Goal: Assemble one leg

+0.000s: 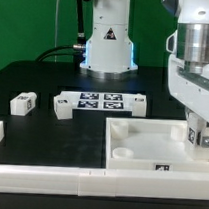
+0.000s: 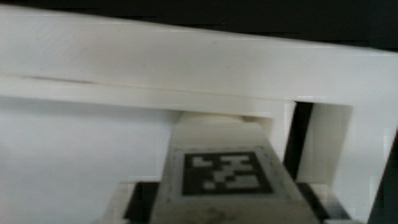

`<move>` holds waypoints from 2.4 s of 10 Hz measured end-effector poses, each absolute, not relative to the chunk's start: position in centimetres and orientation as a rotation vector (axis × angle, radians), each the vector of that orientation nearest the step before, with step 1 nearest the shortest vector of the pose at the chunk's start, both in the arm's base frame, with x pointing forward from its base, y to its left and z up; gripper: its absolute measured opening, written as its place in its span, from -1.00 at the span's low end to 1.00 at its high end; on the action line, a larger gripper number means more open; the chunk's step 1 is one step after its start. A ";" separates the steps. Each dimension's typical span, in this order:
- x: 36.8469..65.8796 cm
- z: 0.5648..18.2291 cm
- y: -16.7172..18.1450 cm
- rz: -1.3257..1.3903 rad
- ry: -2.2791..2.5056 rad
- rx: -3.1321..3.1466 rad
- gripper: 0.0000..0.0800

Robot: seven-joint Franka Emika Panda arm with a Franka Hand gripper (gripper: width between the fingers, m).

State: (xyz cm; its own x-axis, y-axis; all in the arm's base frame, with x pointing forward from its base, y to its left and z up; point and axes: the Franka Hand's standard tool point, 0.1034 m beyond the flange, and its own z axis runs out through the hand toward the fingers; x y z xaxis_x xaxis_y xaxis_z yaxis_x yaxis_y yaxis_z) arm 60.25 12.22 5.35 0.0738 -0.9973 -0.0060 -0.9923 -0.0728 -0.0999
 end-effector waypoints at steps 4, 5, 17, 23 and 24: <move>60.3 5.3 12.2 -0.084 2.151 -2.167 -0.33; 60.3 5.3 12.3 -0.085 2.124 -2.191 0.28; 60.8 5.7 12.1 -0.174 0.077 -3.151 0.62; 60.9 5.7 11.8 -0.183 -0.109 -3.173 -0.34; 60.9 5.7 11.8 -0.184 -0.051 -3.172 -0.34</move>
Offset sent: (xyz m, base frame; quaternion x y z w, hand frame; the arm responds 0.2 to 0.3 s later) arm 0.0000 0.0000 0.0000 0.0000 0.0000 -0.0899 0.9960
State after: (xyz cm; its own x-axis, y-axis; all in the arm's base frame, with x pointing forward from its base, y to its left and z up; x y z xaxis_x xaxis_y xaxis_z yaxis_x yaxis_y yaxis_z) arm 60.87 11.79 5.67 0.9928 0.0341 0.1151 0.0299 -0.9988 0.0378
